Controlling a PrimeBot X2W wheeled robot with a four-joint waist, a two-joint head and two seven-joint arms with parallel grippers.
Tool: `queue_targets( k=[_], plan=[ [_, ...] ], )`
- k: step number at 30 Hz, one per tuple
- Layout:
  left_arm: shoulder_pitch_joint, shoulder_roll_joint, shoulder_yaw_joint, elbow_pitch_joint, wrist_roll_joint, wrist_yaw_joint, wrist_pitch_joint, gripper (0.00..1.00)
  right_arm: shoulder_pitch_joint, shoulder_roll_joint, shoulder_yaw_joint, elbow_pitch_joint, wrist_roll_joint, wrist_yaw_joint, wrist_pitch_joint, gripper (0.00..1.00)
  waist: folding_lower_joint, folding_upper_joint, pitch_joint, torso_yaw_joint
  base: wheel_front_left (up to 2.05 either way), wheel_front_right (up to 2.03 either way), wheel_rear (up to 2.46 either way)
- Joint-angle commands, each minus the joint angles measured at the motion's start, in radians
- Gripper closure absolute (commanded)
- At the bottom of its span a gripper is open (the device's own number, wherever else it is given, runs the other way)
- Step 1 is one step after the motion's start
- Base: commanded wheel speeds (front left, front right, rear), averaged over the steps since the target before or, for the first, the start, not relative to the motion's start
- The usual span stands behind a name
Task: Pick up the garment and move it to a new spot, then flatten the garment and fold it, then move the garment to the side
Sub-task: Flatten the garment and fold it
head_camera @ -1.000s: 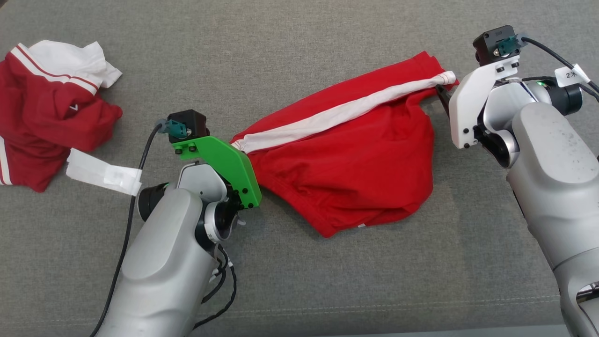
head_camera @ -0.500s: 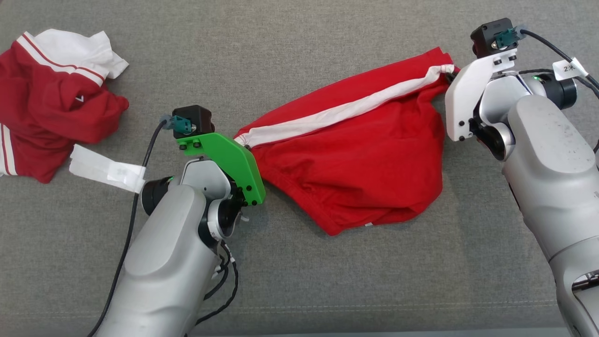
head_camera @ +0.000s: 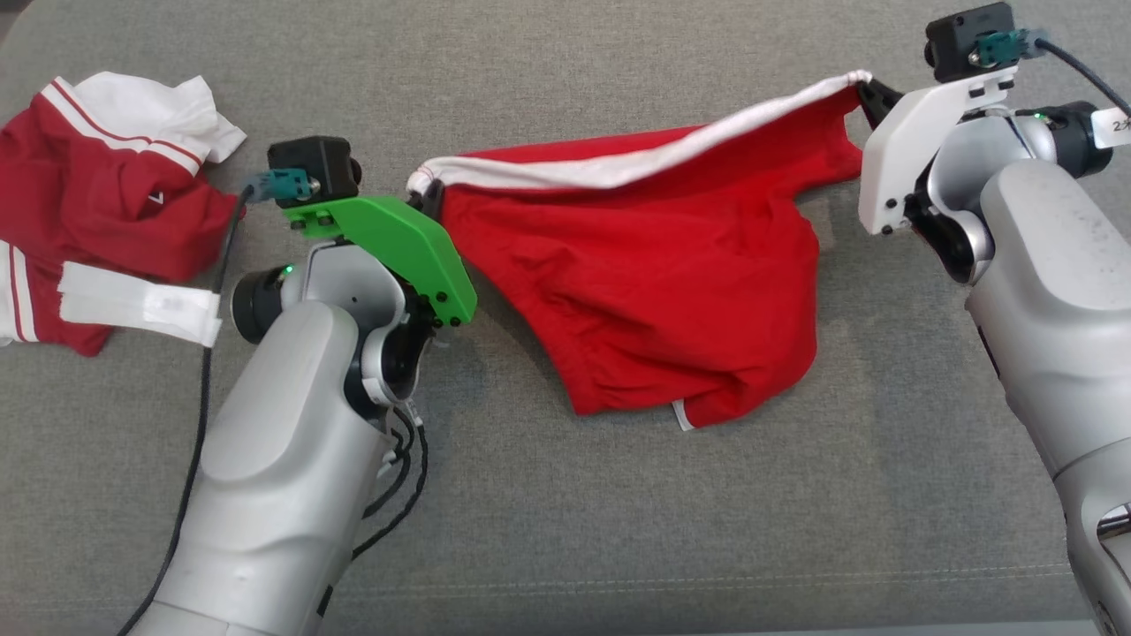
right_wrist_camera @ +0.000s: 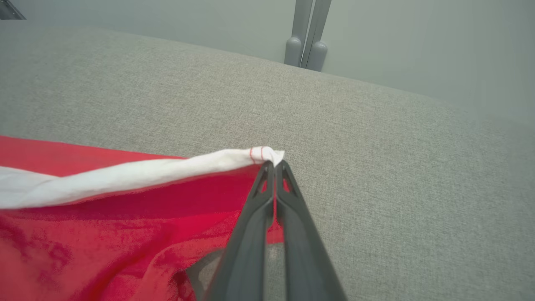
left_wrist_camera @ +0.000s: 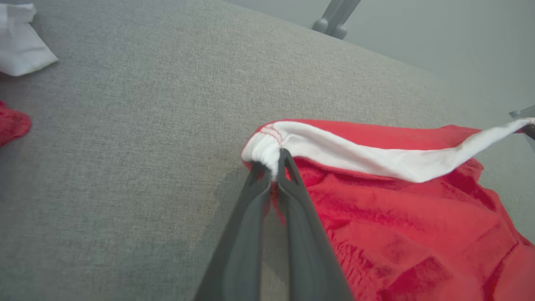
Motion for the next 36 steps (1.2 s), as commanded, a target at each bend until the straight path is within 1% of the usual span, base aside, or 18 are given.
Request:
queue_targets(
  k=[1, 5, 6, 7, 8, 10, 12, 14, 16, 17, 22, 26, 29, 30, 33, 36],
  plan=[
    [-0.027, 0.013, 0.007, -0.005, 0.000, -0.010, -0.012, 1.00, -0.016, -0.010, -0.007, -0.005, 0.007, -0.001, -0.016, 1.00, 0.0000, 0.0000, -0.005, -0.007, 0.00, 0.00, 0.00],
    [-0.079, 0.030, 0.032, -0.012, 0.003, -0.045, -0.083, 1.00, -0.053, 0.008, -0.034, -0.008, -0.008, -0.001, -0.084, 1.00, 0.0000, 0.0000, 0.001, -0.024, 0.00, 0.00, 0.00],
    [-0.094, 0.041, 0.029, -0.004, 0.015, -0.060, -0.099, 1.00, -0.066, 0.014, -0.043, -0.006, -0.015, -0.001, -0.106, 1.00, 0.0000, 0.0000, 0.005, -0.031, 0.00, 0.00, 0.00],
    [-0.129, 0.047, 0.031, 0.008, 0.019, -0.089, -0.133, 1.00, -0.096, 0.031, -0.052, 0.002, -0.018, -0.001, -0.139, 1.00, 0.0000, 0.0000, 0.017, -0.043, 0.00, 0.00, 0.00],
    [-0.155, 0.054, 0.030, 0.014, 0.030, -0.103, -0.153, 1.00, -0.118, 0.036, -0.054, 0.006, -0.021, -0.001, -0.152, 1.00, 0.0000, 0.0000, 0.025, -0.049, 0.00, 0.00, 0.00],
    [-0.205, 0.065, 0.035, 0.024, 0.036, -0.136, -0.201, 1.00, -0.165, 0.046, -0.049, 0.013, -0.024, -0.001, -0.178, 1.00, 0.0000, 0.0000, 0.043, -0.060, 0.00, 0.00, 0.00],
    [-0.250, 0.078, 0.049, 0.044, 0.039, -0.159, -0.246, 1.00, -0.218, 0.061, -0.049, 0.020, -0.011, -0.001, -0.208, 1.00, 0.0000, 0.0000, 0.065, -0.074, 0.00, 0.00, 0.00],
    [-0.301, 0.080, 0.067, 0.061, 0.020, -0.196, -0.279, 1.00, -0.282, 0.068, -0.025, 0.025, -0.030, -0.001, -0.244, 1.00, 0.0000, 0.0000, 0.087, -0.093, 0.00, 0.00, 0.00],
    [-0.357, 0.098, 0.066, 0.074, 0.036, -0.228, -0.307, 1.00, -0.347, 0.056, -0.004, 0.037, -0.067, -0.001, -0.286, 1.00, 0.0000, 0.0000, 0.106, -0.107, 0.00, 0.00, 0.00],
    [-0.383, 0.103, 0.070, 0.081, 0.037, -0.237, -0.322, 1.00, -0.377, 0.059, 0.002, 0.041, -0.074, -0.001, -0.308, 1.00, 0.0000, 0.0000, 0.115, -0.112, 0.00, 0.00, 0.00],
    [-0.530, 0.111, 0.106, 0.117, 0.016, -0.260, -0.380, 1.00, -0.536, 0.050, -0.003, 0.085, -0.162, -0.001, -0.404, 1.00, 0.0000, 0.0000, 0.160, -0.131, 0.00, 0.00, 0.00],
    [-0.639, 0.106, 0.135, 0.126, -0.015, -0.277, -0.417, 1.00, -0.648, 0.042, -0.053, 0.101, -0.249, -0.001, -0.456, 1.00, 0.0000, 0.0000, 0.192, -0.135, 0.00, 0.00, 0.00],
    [-0.703, 0.099, 0.161, 0.119, -0.065, -0.291, -0.442, 1.00, -0.706, 0.046, -0.103, 0.080, -0.313, -0.001, -0.478, 1.00, 0.0000, 0.0000, 0.202, -0.135, 0.00, 0.00, 0.00],
    [-0.703, 0.099, 0.161, 0.119, -0.065, -0.291, -0.442, 1.00, -0.706, 0.046, -0.103, 0.080, -0.313, -0.001, -0.478, 1.00, 0.0000, 0.0000, 0.202, -0.135, 0.00, 0.00, 0.00],
    [-0.730, 0.097, 0.185, 0.102, -0.120, -0.298, -0.469, 1.00, -0.731, 0.061, -0.132, 0.039, -0.373, -0.001, -0.488, 1.00, 0.0000, 0.0000, 0.207, -0.135, 0.00, 0.00, 0.00],
    [-0.704, 0.115, 0.180, 0.079, -0.147, -0.302, -0.485, 1.00, -0.704, 0.076, -0.136, -0.016, -0.402, -0.001, -0.489, 1.00, 0.0000, 0.0000, 0.214, -0.135, 0.00, 0.00, 0.00]
  ],
)
